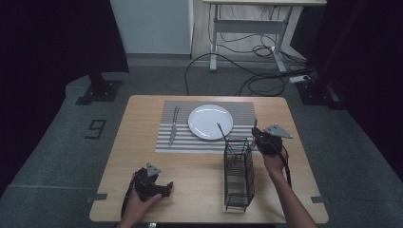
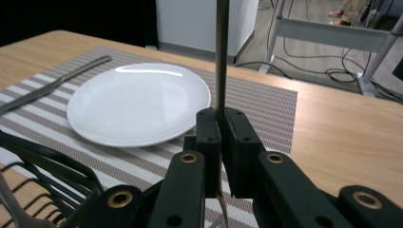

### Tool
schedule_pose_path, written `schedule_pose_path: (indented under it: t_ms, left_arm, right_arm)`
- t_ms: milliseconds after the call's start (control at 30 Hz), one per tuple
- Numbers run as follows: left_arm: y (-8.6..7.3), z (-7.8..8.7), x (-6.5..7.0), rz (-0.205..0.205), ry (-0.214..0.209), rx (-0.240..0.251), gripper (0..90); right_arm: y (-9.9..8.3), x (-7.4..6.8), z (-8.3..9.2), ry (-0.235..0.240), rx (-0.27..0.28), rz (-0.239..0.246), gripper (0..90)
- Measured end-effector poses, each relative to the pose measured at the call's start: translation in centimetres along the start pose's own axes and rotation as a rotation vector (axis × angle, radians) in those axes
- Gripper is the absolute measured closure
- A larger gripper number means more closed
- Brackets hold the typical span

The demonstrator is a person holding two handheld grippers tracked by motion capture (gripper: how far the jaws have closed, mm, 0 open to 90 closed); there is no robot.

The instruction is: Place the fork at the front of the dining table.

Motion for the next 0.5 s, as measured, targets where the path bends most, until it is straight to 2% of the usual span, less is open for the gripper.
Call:
schedule_pose_path:
  t_ms: [500]
  left_arm:
    - [0.0, 0.0, 0.0, 0.000, 0.001, 0.001, 0.0]
  right_arm:
    - [-1.6, -0.2, -0.6, 0.016, -0.055, 0.000, 84.8]
Point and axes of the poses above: each handheld gripper's, and its own axes: z roughly backward along the jaws, y roughly out of its top, x roughly to its right, the point moved 6 cm from there along -z, roughly forward along the jaws, and after that the axes turned 13 degrees about x, right-handed, at the moved point
